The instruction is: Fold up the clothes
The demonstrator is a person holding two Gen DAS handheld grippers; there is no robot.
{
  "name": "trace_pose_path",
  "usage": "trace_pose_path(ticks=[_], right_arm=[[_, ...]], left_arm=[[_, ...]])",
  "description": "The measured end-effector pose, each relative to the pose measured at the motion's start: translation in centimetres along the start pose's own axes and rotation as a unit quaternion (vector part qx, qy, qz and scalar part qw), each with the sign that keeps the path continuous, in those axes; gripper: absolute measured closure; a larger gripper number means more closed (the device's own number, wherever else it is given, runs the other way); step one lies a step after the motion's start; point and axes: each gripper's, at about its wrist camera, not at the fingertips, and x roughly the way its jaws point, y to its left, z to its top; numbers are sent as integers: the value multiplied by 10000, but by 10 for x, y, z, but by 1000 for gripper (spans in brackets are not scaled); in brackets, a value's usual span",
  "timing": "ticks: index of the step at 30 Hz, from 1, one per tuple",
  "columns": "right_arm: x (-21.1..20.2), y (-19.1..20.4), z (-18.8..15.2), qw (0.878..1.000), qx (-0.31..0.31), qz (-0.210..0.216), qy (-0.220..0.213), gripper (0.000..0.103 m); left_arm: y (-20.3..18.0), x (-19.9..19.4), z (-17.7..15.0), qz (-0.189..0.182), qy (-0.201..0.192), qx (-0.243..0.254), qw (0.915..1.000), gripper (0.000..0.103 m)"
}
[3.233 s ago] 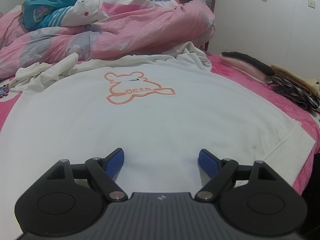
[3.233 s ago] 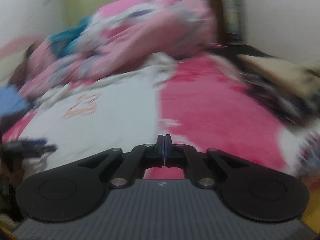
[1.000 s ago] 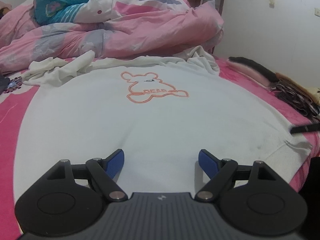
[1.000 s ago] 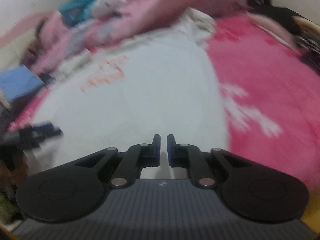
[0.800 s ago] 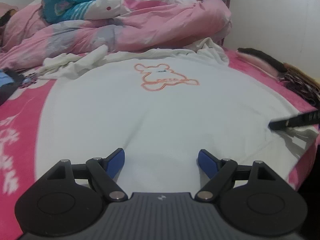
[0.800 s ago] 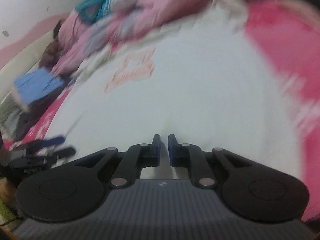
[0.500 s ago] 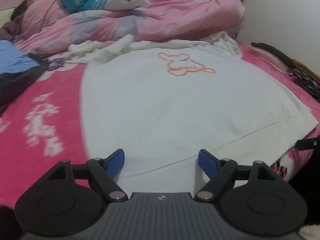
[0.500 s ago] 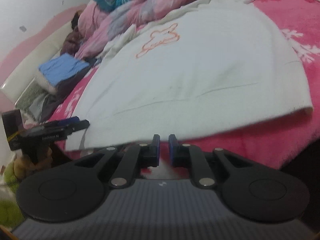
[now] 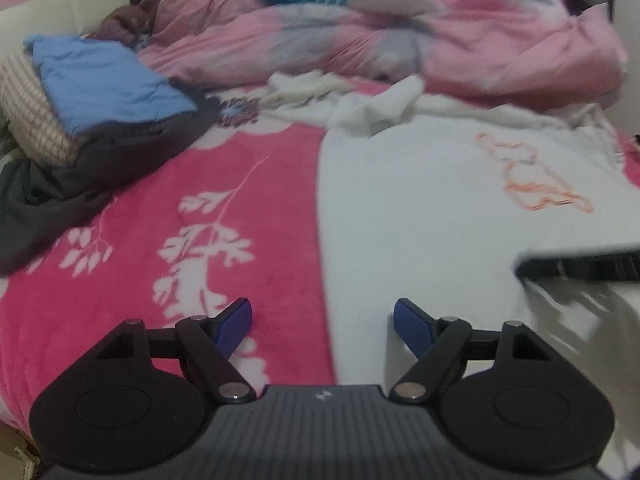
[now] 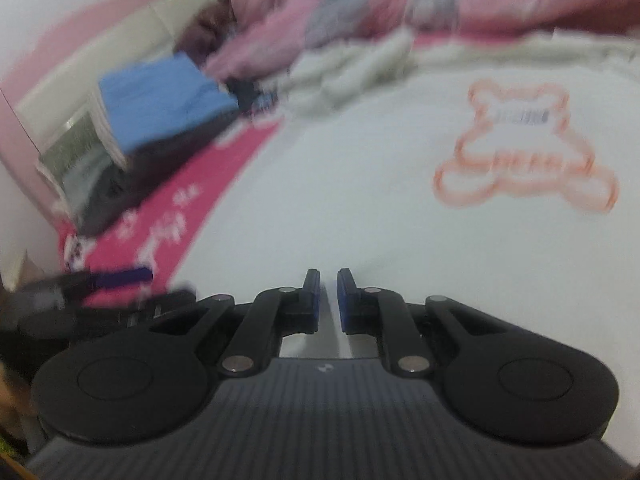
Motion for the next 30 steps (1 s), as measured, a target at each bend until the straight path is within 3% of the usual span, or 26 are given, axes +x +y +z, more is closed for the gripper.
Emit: trace_pose_path(ticks=[4,7,9,12,16,18,20,22,25,30], right_arm=[[-33,12,-56,9980,-309,504,219,94],[-70,20,-81,9945,-488,777,497,94],[-81,24,-80,9904,-547,947,846,93],[-82,32,-54,9912,-939,766,534,93],[-45,26,-18,9959,-580,693,60,90],[-22,30,-30,9947,-546,816,313,90],[-20,46,-63,9921,-749,971,279,90],[-41,59,-88,9867,-1043,1236,187,87],[-78,46,-98,9854,-586,1566,337,87],[-143,-4,-74,9974,-182,392,-572,85]], left_arm=[[7,6,-6,-67,-125,80,9999,22],[9,5,-9,-129,-210,155,9996,21],[12,5,-9,-167,-229,137,9995,21],[16,6,-8,-182,-236,77,9995,21],[22,5,-10,-110,-249,1,9996,21],[24,3,-10,-77,-255,-17,9996,21],[26,1,-10,-57,-278,4,9996,21],[28,-2,-9,-53,-312,14,9995,21],[23,-7,0,11,-546,44,9985,23],[-2,-11,31,-353,-940,240,9947,23]])
